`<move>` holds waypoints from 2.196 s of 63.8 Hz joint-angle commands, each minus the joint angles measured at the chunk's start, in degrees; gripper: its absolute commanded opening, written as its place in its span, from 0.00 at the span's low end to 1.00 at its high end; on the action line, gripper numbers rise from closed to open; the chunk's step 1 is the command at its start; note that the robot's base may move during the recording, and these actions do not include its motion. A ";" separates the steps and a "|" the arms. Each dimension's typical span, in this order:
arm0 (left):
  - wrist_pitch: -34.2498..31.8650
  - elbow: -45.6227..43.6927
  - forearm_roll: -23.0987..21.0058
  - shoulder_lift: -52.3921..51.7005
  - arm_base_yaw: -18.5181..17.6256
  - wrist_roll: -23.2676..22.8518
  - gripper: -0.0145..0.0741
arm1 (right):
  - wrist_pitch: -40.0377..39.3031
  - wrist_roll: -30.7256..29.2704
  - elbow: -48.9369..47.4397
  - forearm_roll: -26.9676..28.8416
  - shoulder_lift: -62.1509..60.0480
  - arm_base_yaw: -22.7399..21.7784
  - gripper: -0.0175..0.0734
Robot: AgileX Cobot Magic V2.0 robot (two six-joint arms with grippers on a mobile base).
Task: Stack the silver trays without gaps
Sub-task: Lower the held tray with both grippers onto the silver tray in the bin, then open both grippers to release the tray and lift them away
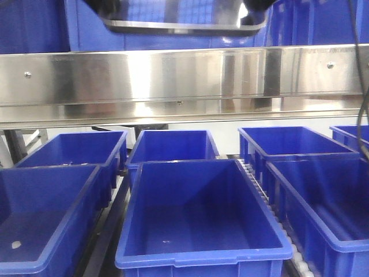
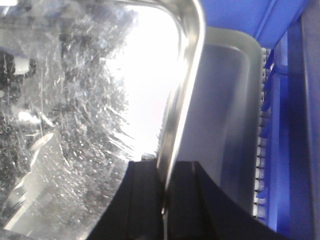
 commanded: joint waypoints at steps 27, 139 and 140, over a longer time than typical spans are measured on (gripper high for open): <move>-6.09 -0.20 2.98 2.46 -0.13 1.24 0.17 | -4.43 -1.76 -0.38 -0.89 2.70 0.21 0.10; -16.87 43.61 15.95 -73.45 -0.01 -4.31 0.15 | -15.05 -2.77 46.82 -0.52 -73.37 0.32 0.11; -16.87 43.82 15.95 -74.02 -0.01 -4.31 0.15 | -15.05 -2.77 47.28 -0.52 -74.02 0.32 0.11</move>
